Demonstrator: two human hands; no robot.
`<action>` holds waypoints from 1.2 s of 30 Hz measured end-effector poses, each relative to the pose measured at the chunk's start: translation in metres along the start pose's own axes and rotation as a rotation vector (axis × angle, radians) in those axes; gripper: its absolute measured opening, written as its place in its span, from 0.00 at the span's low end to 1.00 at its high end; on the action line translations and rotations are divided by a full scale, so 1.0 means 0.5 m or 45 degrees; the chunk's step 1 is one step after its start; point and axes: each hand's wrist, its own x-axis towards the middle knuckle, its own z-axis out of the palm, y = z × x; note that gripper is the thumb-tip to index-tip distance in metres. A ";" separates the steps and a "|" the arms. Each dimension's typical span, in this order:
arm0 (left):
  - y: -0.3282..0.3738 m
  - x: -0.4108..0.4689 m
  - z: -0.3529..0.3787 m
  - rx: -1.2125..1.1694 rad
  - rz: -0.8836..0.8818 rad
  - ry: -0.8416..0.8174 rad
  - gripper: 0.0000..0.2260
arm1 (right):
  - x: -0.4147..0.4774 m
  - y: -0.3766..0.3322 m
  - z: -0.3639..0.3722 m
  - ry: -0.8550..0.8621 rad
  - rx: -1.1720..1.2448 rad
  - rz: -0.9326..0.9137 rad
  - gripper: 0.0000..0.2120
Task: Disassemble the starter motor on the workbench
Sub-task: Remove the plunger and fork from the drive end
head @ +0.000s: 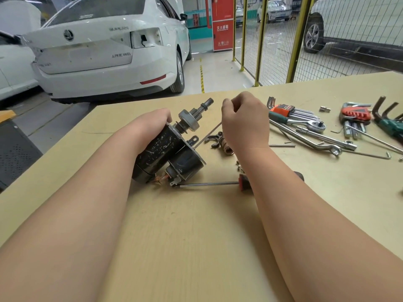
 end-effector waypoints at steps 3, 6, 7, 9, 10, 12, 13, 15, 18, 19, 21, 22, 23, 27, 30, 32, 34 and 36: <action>0.001 -0.001 0.001 0.011 0.008 0.000 0.10 | -0.015 -0.007 0.004 0.029 0.313 0.070 0.08; 0.003 -0.002 0.003 0.017 0.008 0.004 0.10 | -0.028 -0.012 0.010 0.009 0.843 0.419 0.08; 0.003 -0.003 0.004 0.009 -0.003 0.009 0.11 | -0.030 -0.016 0.011 0.011 1.090 0.610 0.09; 0.006 -0.006 0.004 -0.034 -0.032 0.022 0.10 | -0.033 -0.023 0.008 -0.010 1.558 0.985 0.10; 0.007 -0.008 0.005 -0.058 -0.041 0.026 0.10 | -0.032 -0.021 0.006 -0.055 1.706 1.108 0.10; 0.008 -0.010 0.005 -0.067 -0.044 0.035 0.10 | -0.031 -0.015 0.000 -0.185 1.905 1.246 0.11; 0.008 -0.009 0.006 -0.059 -0.038 0.038 0.10 | -0.030 -0.012 -0.001 -0.231 1.992 1.299 0.13; 0.009 -0.009 0.006 -0.030 -0.019 0.036 0.10 | -0.025 -0.008 0.000 -0.269 2.127 1.405 0.14; 0.010 -0.007 0.005 0.015 0.006 0.015 0.11 | -0.017 -0.012 0.010 -0.270 2.156 1.454 0.15; 0.010 -0.007 0.005 0.024 0.013 0.008 0.12 | -0.015 -0.015 0.013 -0.260 2.099 1.422 0.15; 0.009 -0.009 0.005 0.029 0.016 0.003 0.12 | -0.013 -0.021 0.018 -0.250 1.899 1.281 0.14; 0.008 -0.010 0.005 0.021 0.012 0.001 0.12 | -0.014 -0.023 0.019 -0.248 1.802 1.197 0.14; 0.007 -0.012 0.005 0.002 0.008 0.004 0.12 | -0.015 -0.024 0.020 -0.248 1.736 1.118 0.14; 0.001 -0.018 0.003 -0.040 -0.014 0.043 0.12 | -0.026 -0.018 0.009 -0.275 1.743 0.959 0.11; -0.002 -0.021 0.002 -0.021 -0.005 0.069 0.13 | -0.034 -0.018 0.004 -0.278 1.794 0.969 0.09; -0.003 -0.022 0.002 -0.005 0.002 0.073 0.13 | -0.037 -0.019 0.004 -0.245 1.860 1.035 0.07; -0.003 -0.021 0.002 -0.004 0.006 0.067 0.13 | -0.036 -0.016 0.004 -0.210 1.829 1.051 0.06; -0.003 -0.021 0.002 0.004 0.008 0.060 0.13 | -0.034 -0.012 0.003 -0.204 1.764 1.034 0.07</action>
